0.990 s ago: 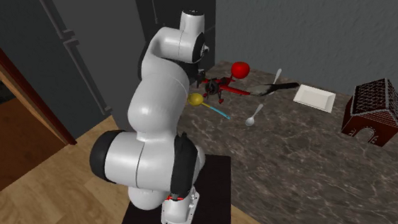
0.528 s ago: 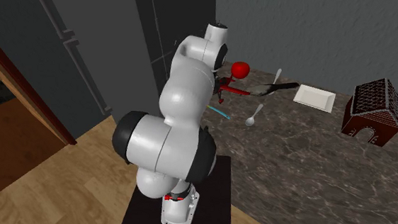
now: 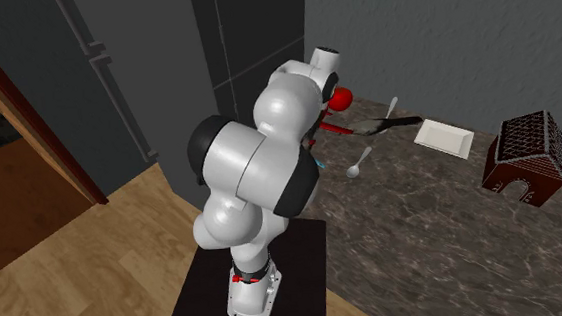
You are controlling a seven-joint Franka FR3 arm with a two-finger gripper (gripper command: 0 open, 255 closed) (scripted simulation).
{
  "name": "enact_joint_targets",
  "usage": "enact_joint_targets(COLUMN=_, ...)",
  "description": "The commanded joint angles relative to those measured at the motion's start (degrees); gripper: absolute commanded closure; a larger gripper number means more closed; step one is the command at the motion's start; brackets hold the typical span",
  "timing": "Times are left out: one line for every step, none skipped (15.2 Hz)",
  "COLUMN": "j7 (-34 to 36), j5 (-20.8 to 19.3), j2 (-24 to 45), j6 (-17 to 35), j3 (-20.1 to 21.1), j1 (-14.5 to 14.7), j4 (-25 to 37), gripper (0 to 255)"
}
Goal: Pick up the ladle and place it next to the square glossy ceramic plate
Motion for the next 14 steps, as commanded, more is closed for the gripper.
enact_joint_targets(j7=-1.2, j5=-0.27, j2=0.55, j6=1.56, j3=-0.76, j1=0.26, j4=-1.14, gripper=0)
enact_joint_targets(j7=-1.19, j5=-0.34, j2=0.6, j6=2.33, j3=-0.88, j1=0.24, j4=-1.88, gripper=0)
enact_joint_targets(j7=-1.18, j5=-0.41, j2=0.67, j6=3.11, j3=-1.0, j1=0.22, j4=-2.6, gripper=0)
enact_joint_targets(j7=-1.18, j5=-0.47, j2=0.75, j6=3.9, j3=-1.13, j1=0.21, j4=-3.32, gripper=0)
enact_joint_targets(j7=-1.19, j5=-0.53, j2=0.84, j6=4.69, j3=-1.27, j1=0.2, j4=-4.03, gripper=0)
enact_joint_targets(j7=-1.19, j5=-0.57, j2=0.91, j6=5.15, j3=-1.35, j1=0.2, j4=-4.43, gripper=0)
enact_joint_targets(j7=-1.19, j5=-0.57, j2=0.9, j6=5.15, j3=-1.35, j1=0.2, j4=-4.43, gripper=0)
enact_joint_targets(j7=-1.19, j5=-0.57, j2=0.9, j6=5.15, j3=-1.35, j1=0.2, j4=-4.43, gripper=0)
enact_joint_targets(j7=-1.19, j5=-0.57, j2=0.91, j6=5.15, j3=-1.35, j1=0.2, j4=-4.43, gripper=0)
enact_joint_targets(j7=-1.19, j5=-0.57, j2=0.91, j6=5.15, j3=-1.35, j1=0.2, j4=-4.43, gripper=0)
enact_joint_targets(j7=-1.19, j5=-0.57, j2=0.91, j6=5.15, j3=-1.35, j1=0.2, j4=-4.43, gripper=0)
enact_joint_targets(j7=-1.19, j5=-0.57, j2=0.91, j6=5.15, j3=-1.35, j1=0.2, j4=-4.43, gripper=0)
enact_joint_targets(j7=-1.19, j5=-0.57, j2=0.9, j6=5.14, j3=-1.35, j1=0.2, j4=-4.43, gripper=0)
enact_joint_targets(j7=-1.19, j5=-0.57, j2=0.9, j6=5.14, j3=-1.35, j1=0.2, j4=-4.43, gripper=255)
